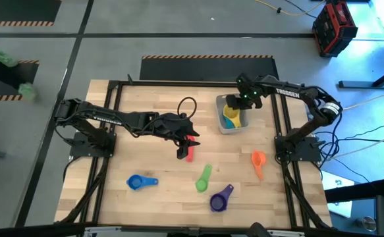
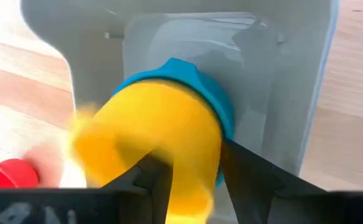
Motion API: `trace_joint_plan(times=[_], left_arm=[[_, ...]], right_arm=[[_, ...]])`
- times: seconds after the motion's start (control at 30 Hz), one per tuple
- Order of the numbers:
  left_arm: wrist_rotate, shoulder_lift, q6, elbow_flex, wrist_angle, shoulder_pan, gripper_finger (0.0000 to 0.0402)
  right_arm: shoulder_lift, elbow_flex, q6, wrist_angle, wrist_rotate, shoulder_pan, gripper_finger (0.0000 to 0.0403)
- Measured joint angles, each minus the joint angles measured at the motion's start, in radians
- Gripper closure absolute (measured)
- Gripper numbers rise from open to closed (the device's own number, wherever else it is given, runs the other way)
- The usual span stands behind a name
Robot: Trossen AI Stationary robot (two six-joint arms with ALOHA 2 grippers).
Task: Nest measuring cups in basket
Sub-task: Stack the yellow measuring cup on top of the light blue measuring cup in the grey bin, then stack the dark blue measuring cup on top of the yellow measuring cup in the grey bin
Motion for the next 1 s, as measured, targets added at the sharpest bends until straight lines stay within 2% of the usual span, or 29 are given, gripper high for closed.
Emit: trace_joint_plan(times=[0.3, 0.47, 0.7, 1.0], left_arm=[[0.000, 0.000, 0.000, 0.000, 0.000, 0.000, 0.0234], [0.000, 0.000, 0.000, 0.000, 0.000, 0.000, 0.0234], [0.000, 0.000, 0.000, 0.000, 0.000, 0.000, 0.0234], [0.000, 0.000, 0.000, 0.000, 0.000, 0.000, 0.0234]], right_arm=[[-0.058, 0.000, -0.030, -0.036, 0.040, -0.001, 0.0263], [-0.120, 0.000, -0.111, -0.065, 0.013, 0.030, 0.0263], [-0.268, 0.000, -0.254, -0.057, 0.002, 0.212, 0.0263], [-0.369, 0.001, -0.286, -0.033, -0.004, 0.541, 0.0263]])
